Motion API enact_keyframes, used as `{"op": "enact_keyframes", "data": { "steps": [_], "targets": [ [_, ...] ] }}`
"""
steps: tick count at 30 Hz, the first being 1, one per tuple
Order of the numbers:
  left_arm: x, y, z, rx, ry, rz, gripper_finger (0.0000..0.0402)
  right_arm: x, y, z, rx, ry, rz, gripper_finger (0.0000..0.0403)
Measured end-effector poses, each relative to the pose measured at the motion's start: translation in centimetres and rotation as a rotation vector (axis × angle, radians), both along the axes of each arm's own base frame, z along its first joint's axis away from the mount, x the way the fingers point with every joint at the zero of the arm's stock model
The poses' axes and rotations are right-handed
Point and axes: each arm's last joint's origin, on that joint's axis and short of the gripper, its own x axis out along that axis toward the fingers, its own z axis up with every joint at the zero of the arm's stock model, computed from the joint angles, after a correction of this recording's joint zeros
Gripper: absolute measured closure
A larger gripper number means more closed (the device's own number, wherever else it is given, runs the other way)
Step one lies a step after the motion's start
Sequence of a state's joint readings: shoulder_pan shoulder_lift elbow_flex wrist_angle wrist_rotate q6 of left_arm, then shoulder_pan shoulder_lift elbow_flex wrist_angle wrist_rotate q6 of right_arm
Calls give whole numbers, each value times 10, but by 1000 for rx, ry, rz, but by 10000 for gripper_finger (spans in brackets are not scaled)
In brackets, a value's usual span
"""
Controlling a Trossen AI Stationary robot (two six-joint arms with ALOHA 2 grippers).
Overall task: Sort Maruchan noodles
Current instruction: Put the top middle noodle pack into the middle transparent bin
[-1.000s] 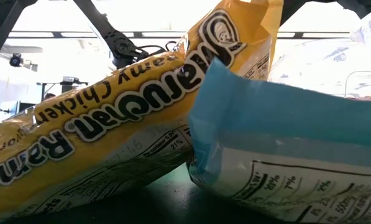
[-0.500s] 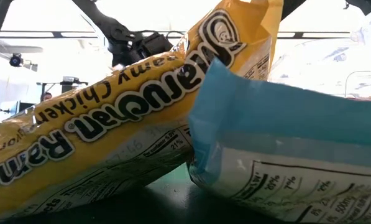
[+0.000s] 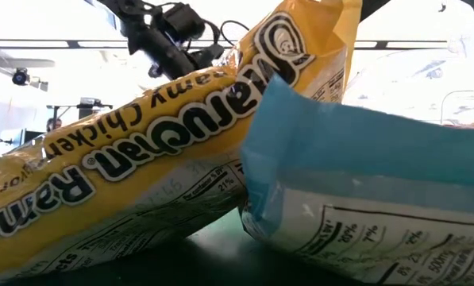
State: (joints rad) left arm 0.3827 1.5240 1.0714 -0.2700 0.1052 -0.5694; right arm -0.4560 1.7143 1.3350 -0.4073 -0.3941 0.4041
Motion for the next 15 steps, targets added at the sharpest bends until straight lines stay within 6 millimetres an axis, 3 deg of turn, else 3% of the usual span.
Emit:
{"op": "enact_keyframes", "data": {
  "steps": [6,15],
  "targets": [
    [-2,-1,4,12,-5,-5,359,-3,1,7,-17,-20,15,389],
    [-1,0,-5,29,52,5,359,-7,1,12,-48,-19,42,394]
  ]
}}
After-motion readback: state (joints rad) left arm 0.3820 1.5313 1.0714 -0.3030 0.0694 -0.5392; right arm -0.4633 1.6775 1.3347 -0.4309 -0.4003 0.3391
